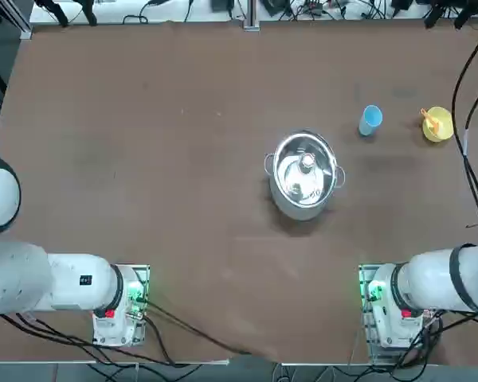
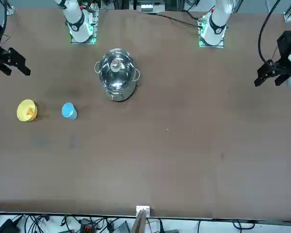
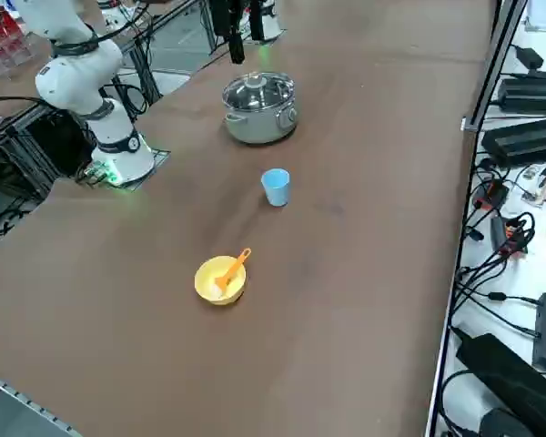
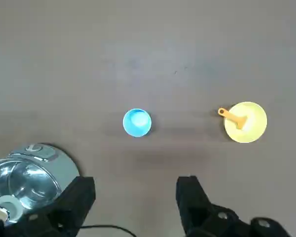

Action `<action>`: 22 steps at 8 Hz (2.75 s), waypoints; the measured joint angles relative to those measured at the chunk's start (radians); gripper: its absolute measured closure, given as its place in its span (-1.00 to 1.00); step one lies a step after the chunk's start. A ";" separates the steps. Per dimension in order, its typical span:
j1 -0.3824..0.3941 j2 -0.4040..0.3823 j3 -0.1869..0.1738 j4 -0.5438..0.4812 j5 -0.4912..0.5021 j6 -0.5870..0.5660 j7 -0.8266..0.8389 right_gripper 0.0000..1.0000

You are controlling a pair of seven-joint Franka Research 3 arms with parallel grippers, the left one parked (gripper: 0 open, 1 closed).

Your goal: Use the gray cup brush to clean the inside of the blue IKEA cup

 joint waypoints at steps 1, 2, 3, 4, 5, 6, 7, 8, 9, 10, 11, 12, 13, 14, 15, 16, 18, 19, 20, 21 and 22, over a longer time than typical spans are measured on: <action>0.000 0.000 0.000 0.001 0.000 -0.004 0.000 -1.00; 0.000 0.000 0.000 0.003 0.000 -0.009 0.000 -1.00; 0.000 0.004 0.000 0.004 0.000 -0.014 0.000 -1.00; 0.000 0.023 0.000 0.006 -0.015 -0.015 0.000 -1.00; 0.003 0.063 0.001 0.007 -0.077 -0.014 0.006 -1.00; 0.017 0.132 0.004 0.007 -0.187 -0.005 0.011 -1.00; 0.040 0.208 0.008 0.008 -0.281 0.010 0.048 -1.00; 0.061 0.288 0.011 0.010 -0.351 0.037 0.134 -1.00; 0.071 0.360 0.011 0.013 -0.385 0.079 0.231 -1.00; 0.071 0.417 0.010 0.017 -0.413 0.113 0.298 -1.00; 0.066 0.459 0.004 0.021 -0.441 0.139 0.344 -1.00; 0.061 0.493 -0.003 0.025 -0.466 0.159 0.390 -1.00; 0.053 0.527 -0.005 0.027 -0.502 0.174 0.446 -0.98; 0.047 0.567 -0.007 0.028 -0.549 0.196 0.518 -0.95; 0.044 0.613 -0.007 0.028 -0.597 0.221 0.591 -0.92; 0.042 0.657 -0.008 0.030 -0.636 0.238 0.643 -0.89; 0.023 0.703 -0.016 0.034 -0.667 0.242 0.693 -0.86; 0.004 0.712 -0.018 0.034 -0.675 0.242 0.715 -0.81; -0.007 0.721 -0.019 0.034 -0.684 0.243 0.736 -0.77; -0.010 0.731 -0.019 0.033 -0.703 0.243 0.764 -0.75; -0.010 0.744 -0.019 0.030 -0.729 0.248 0.797 -0.70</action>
